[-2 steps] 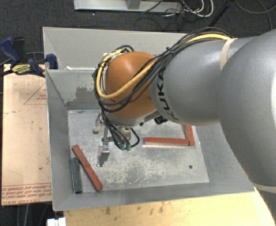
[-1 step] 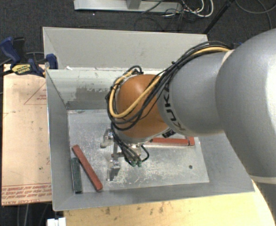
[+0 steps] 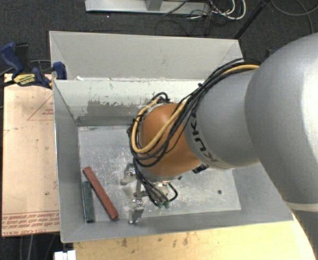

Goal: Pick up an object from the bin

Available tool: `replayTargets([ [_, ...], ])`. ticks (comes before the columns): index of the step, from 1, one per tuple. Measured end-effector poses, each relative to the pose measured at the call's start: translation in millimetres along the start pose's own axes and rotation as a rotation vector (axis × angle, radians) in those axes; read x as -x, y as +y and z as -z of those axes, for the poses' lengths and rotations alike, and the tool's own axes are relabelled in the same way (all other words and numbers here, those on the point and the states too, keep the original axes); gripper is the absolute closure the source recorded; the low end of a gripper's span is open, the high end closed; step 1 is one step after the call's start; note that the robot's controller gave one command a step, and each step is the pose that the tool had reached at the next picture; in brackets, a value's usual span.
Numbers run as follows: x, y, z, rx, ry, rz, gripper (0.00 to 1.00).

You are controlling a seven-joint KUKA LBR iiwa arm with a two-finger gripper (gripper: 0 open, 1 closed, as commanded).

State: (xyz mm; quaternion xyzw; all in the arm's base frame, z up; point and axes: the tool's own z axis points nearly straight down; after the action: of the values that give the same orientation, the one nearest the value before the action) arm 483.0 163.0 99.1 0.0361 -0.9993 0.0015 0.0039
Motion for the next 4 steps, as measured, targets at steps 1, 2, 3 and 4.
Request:
replayTargets([
  [1, 9.5, -48.1, -17.9, 0.006, -0.009, -0.193, 0.0],
  [2, 20.2, -66.7, -22.3, 0.01, -0.009, -0.324, 0.0],
  [3, 51.0, -119.4, -22.3, 0.016, -0.013, -0.248, 0.0],
  [4, 69.7, -165.9, -21.5, 0.014, -0.018, -0.242, 0.0],
])
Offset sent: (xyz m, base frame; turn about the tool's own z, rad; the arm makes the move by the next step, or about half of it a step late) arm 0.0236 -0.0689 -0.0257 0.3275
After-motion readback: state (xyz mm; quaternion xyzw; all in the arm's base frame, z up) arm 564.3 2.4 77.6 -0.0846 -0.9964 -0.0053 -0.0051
